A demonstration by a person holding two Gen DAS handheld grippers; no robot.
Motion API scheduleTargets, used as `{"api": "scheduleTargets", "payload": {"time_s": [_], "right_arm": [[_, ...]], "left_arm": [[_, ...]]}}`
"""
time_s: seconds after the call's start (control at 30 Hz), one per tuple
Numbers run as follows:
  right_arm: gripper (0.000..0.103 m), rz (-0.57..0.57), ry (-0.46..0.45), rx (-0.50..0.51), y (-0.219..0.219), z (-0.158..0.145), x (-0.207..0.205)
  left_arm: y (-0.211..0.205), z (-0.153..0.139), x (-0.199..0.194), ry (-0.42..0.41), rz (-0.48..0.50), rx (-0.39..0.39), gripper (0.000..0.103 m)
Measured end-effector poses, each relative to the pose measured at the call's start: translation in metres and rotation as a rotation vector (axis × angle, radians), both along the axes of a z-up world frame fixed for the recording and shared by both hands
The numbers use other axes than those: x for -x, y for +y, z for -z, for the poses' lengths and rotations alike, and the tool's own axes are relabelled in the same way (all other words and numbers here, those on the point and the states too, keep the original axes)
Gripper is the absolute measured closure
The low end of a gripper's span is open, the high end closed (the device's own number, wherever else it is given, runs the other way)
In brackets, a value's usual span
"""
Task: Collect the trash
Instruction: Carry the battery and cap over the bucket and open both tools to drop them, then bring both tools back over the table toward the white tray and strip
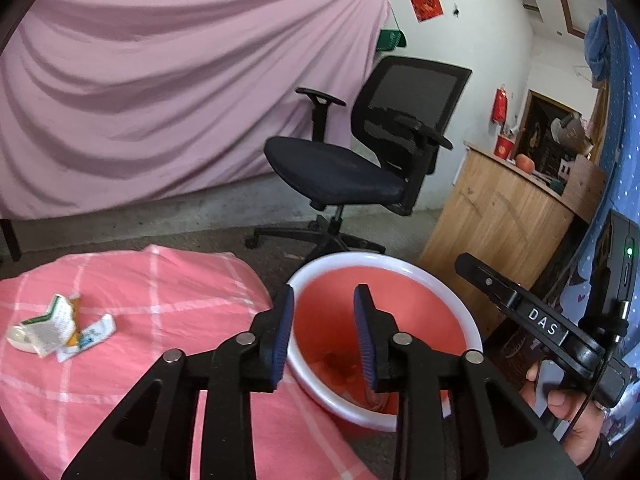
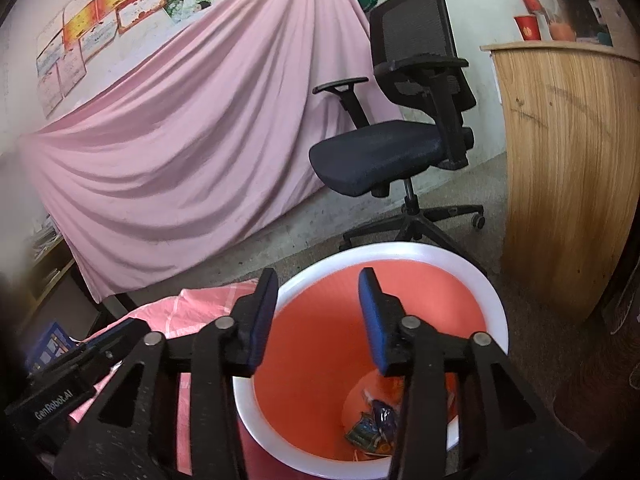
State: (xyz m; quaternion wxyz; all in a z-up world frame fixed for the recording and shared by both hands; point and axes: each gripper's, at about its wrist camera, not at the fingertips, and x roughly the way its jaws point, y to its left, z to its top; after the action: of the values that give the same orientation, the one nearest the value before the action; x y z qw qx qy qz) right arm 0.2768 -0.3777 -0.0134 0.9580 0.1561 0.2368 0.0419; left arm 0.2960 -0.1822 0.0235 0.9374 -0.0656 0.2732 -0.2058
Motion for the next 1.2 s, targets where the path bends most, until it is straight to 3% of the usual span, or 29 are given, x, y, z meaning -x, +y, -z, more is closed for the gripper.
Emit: {"api": "scheduleTargets", "payload": {"time_s": [0.17, 0.27, 0.33, 0.4, 0.6, 0.77, 0.97, 1.2], "right_arm": [[0.021, -0.015, -0.067, 0.0, 0.015, -0.013, 0.002], [0.008, -0.023, -0.138, 0.001, 0.029, -0.023, 0.007], [0.0, -0.022, -0.201, 0.001, 0.039, -0.031, 0.012], [0.0, -0.026, -0.262, -0.002, 0.048, -0.037, 0.017], [0.0, -0.089, -0.432, 0.021, 0.086, -0.053, 0.031], [0.0, -0.164, -0.494, 0.059, 0.124, -0.058, 0.034], [0.0, -0.272, -0.464, 0.128, 0.174, -0.049, 0.023], [0.0, -0.383, -0.344, 0.208, 0.216, -0.028, -0.001]], "left_arm": [[0.032, -0.013, 0.012, -0.055, -0.08, 0.021, 0.056], [0.056, -0.022, 0.021, -0.104, -0.158, 0.026, 0.035], [0.072, -0.027, 0.029, -0.145, -0.215, 0.036, 0.009], [0.092, -0.032, 0.043, -0.223, -0.305, 0.042, 0.002], [0.141, -0.034, 0.066, -0.326, -0.442, 0.025, 0.002], [0.18, -0.028, 0.086, -0.374, -0.504, -0.026, 0.002], [0.218, -0.01, 0.096, -0.352, -0.55, -0.084, 0.002], [0.254, 0.013, 0.088, -0.243, -0.553, -0.115, 0.002]]}}
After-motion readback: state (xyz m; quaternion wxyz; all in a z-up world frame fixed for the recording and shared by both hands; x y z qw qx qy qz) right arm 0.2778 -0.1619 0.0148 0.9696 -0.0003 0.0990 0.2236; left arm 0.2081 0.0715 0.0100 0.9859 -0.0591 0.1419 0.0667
